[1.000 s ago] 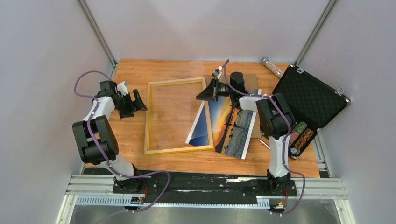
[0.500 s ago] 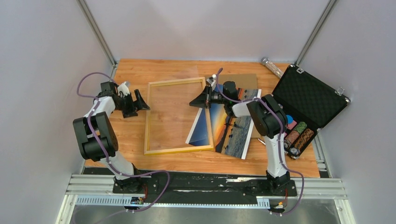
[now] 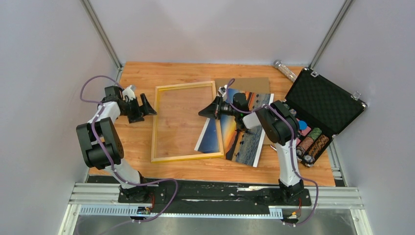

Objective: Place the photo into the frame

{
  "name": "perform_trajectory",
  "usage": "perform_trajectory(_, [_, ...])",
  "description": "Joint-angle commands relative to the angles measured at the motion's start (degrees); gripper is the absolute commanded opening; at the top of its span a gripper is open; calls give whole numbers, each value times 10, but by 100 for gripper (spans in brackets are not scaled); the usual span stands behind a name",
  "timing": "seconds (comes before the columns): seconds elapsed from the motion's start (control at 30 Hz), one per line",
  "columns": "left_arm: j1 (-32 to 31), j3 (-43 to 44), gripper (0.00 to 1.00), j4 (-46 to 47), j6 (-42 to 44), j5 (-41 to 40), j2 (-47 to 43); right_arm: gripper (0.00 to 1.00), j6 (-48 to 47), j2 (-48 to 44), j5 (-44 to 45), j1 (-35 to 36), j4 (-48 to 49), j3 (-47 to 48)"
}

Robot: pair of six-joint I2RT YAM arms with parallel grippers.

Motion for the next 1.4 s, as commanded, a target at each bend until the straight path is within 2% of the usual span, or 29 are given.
perform_trajectory(0.0, [9,-3,98,14,16,8,-18,0,1,-7,24,7,71,-3])
perform_trajectory(1.37, [14,-3,97,11,22,21,3,0,-33,42,-9,7,77,38])
